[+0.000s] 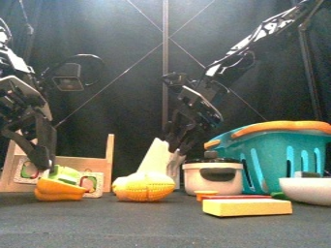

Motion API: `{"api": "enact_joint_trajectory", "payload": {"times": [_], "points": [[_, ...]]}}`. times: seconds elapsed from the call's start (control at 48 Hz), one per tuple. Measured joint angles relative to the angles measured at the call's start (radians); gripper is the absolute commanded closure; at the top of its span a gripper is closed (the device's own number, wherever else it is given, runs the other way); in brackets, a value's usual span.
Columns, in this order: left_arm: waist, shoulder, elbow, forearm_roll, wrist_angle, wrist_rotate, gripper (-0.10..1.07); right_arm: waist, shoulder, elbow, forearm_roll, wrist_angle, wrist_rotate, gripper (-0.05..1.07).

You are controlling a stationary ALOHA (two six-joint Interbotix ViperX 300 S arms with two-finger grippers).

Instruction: Place white sushi piece in front of toolbox

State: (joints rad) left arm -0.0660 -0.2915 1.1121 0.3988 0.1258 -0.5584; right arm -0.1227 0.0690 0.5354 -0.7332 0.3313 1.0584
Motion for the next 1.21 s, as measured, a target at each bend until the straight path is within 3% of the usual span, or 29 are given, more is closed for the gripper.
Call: {"api": "enact_joint_trajectory", "payload": {"times": [0.604, 1.208], "points": [[0.02, 0.084, -0.04, 0.028, 0.0, -0.003, 0.14, 0.002, 0.008, 0.0, 0.002, 0.0, 0.0, 0.16], [0.032, -0.003, -0.072, -0.006, 0.071, -0.003, 0.13, 0.006, 0.008, 0.0, -0.008, 0.0, 0.0, 0.16]]}}
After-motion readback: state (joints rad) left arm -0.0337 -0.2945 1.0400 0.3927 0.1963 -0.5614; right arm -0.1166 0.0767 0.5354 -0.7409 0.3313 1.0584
